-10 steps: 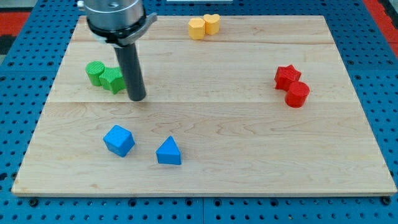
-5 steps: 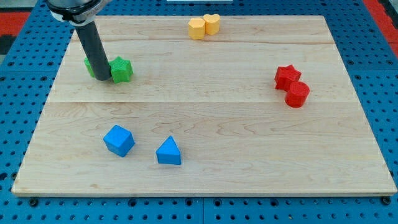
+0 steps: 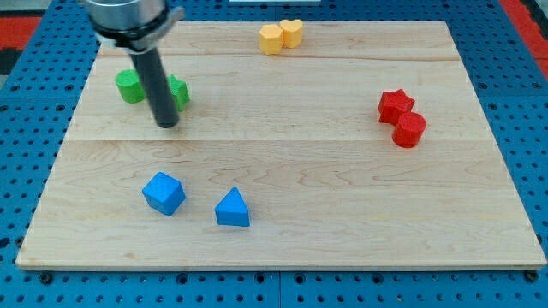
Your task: Move the green blocks to the top left
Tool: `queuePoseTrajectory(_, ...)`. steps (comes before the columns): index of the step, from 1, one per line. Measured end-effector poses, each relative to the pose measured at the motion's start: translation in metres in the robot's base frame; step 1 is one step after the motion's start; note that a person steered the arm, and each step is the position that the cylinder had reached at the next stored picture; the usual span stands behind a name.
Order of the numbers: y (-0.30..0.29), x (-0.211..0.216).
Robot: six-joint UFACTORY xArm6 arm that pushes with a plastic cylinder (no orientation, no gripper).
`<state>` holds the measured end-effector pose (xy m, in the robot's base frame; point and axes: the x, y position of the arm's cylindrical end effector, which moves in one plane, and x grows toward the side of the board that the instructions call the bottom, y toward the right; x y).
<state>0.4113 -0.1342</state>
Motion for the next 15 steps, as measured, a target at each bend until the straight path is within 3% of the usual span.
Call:
queuePoseTrajectory(1, 0.028, -0.019)
queuePoseTrajectory(4, -0.056, -0.028)
queuePoseTrajectory(6, -0.075, -0.029)
queuePoseTrajectory(8, -0.08, -0.06)
queuePoseTrajectory(11, -0.117, -0.057)
queuePoseTrajectory(12, -0.101, -0.082)
queuePoseTrajectory(13, -0.094, -0.135)
queuePoseTrajectory(14, -0.078, -0.151)
queuePoseTrajectory(15, -0.001, -0.132)
